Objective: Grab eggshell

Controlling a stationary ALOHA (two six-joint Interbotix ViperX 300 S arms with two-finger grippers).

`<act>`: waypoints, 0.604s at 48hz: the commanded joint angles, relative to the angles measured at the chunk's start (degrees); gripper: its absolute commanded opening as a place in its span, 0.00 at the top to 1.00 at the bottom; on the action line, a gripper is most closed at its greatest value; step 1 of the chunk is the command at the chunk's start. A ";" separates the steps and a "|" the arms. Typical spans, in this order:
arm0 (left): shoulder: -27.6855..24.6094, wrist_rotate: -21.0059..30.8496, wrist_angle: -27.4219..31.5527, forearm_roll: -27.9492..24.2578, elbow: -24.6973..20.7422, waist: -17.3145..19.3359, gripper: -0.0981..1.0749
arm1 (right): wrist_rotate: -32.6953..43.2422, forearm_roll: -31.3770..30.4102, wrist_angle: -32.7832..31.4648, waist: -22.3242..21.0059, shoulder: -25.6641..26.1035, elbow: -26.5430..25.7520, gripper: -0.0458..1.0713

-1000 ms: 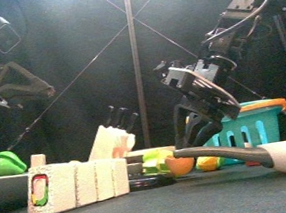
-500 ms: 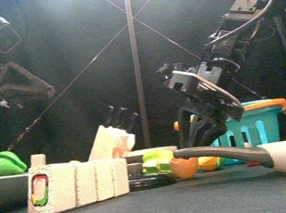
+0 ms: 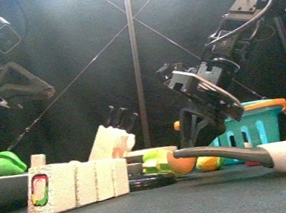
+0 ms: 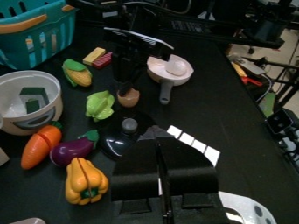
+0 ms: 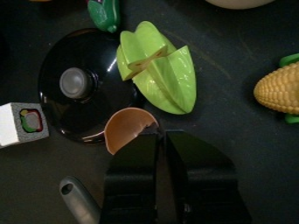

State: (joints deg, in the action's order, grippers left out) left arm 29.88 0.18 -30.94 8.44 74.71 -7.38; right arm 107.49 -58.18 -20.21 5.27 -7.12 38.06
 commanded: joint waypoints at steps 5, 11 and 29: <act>-0.09 0.09 -0.18 -0.09 -0.62 -0.09 0.82 | 0.00 0.00 0.00 -0.09 2.20 -0.44 0.56; -0.09 0.09 -0.26 -0.09 -0.53 -0.09 0.82 | 0.00 0.00 0.00 -0.09 2.20 -0.44 0.56; -0.09 0.09 -0.09 0.44 -0.35 -0.09 0.82 | 0.00 0.09 0.00 0.09 2.29 -0.53 0.56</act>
State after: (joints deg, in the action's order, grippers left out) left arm 29.88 0.18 -30.94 8.61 74.97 -7.38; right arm 107.49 -58.01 -20.21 5.36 -7.12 38.14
